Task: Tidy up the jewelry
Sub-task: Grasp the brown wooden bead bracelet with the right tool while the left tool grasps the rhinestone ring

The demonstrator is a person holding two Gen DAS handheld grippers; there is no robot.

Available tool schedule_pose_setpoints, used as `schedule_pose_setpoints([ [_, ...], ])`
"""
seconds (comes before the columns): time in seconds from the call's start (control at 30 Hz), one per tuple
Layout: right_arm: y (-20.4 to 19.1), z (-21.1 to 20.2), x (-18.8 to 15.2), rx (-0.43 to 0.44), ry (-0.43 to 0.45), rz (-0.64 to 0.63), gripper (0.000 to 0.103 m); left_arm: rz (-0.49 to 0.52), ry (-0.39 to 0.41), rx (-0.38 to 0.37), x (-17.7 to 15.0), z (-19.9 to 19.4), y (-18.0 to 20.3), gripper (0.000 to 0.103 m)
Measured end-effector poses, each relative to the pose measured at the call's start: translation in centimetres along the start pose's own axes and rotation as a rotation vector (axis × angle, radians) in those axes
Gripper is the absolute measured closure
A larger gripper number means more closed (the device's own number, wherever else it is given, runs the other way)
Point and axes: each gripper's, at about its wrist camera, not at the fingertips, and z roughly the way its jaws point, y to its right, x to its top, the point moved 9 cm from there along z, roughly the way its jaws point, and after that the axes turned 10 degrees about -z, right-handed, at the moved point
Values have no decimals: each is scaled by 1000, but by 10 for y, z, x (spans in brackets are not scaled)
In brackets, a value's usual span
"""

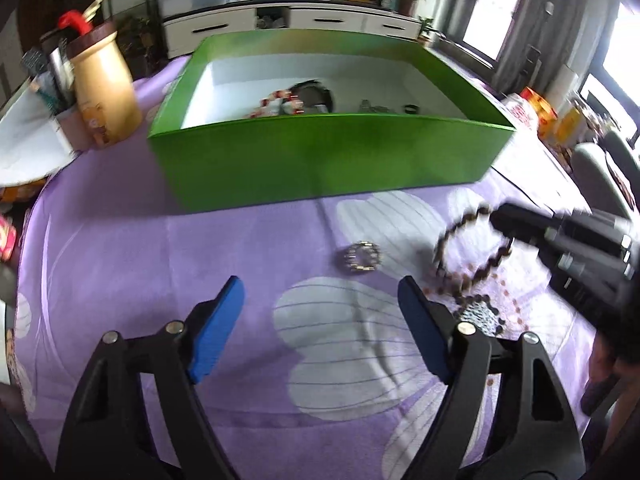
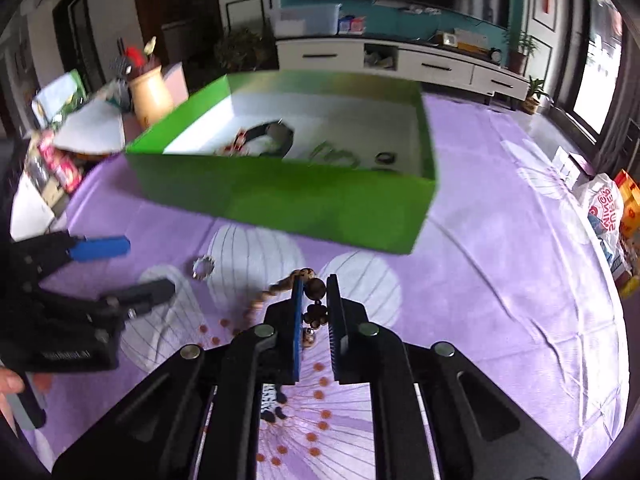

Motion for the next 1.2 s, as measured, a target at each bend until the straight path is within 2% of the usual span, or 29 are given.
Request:
schedule_pose_setpoints([
  [0.1, 13, -6, -1, 9, 9, 39, 92, 24, -10, -21, 0, 4, 13, 39],
  [0.23, 17, -8, -1, 24, 13, 56, 92, 72, -32, 8, -3, 19, 25, 53],
  [0.37, 15, -13, 4, 47, 32, 59, 92, 107, -18, 36, -2, 27, 30, 56],
  [0.43, 15, -14, 5, 50, 36, 58, 92, 110, -11, 35, 0, 28, 31, 69],
  [0.53, 16, -15, 6, 49, 38, 58, 92, 113, -1, 32, 1, 28, 32, 82],
  [0.93, 13, -22, 12, 47, 67, 50, 92, 32, -10, 12, -2, 14, 23, 83],
  [1.2, 10, -43, 23, 28, 130, 33, 92, -14, 35, 13, 6, -18, 16, 83],
])
